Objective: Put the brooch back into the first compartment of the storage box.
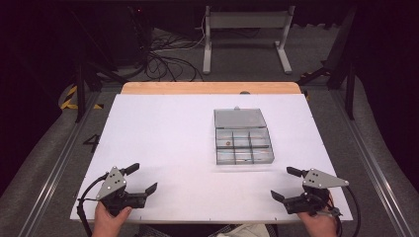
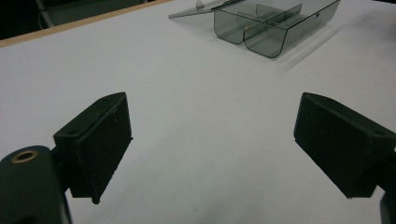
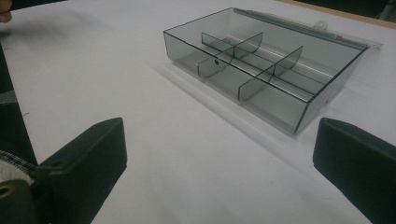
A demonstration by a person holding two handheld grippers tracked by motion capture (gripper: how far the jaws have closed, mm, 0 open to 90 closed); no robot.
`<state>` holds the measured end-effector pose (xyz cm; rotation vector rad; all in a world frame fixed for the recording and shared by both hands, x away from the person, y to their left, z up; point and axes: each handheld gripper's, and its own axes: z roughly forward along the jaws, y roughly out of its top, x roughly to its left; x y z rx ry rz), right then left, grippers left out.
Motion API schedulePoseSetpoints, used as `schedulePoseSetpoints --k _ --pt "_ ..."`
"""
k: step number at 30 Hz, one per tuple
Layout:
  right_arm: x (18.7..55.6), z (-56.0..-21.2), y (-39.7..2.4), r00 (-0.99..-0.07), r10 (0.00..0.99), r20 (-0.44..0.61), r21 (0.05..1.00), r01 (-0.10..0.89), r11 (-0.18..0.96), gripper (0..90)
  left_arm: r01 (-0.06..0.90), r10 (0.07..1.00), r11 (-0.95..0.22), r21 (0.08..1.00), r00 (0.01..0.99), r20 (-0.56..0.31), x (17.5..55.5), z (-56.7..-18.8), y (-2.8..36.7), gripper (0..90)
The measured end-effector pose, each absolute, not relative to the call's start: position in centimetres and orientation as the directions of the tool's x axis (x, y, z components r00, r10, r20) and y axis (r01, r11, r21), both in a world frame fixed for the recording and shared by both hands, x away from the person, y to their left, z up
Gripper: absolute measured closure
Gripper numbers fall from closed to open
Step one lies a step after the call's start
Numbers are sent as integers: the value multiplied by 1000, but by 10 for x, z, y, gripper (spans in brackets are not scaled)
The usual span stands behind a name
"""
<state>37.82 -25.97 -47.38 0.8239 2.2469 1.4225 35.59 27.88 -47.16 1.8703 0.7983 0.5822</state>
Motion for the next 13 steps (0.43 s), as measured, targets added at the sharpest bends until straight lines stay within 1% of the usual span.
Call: schedulePoseSetpoints --k 13 --pt "378 -474 -260 -767 641 7 902 282 327 36 269 748 -297 916 662 48 356 -471 280 105"
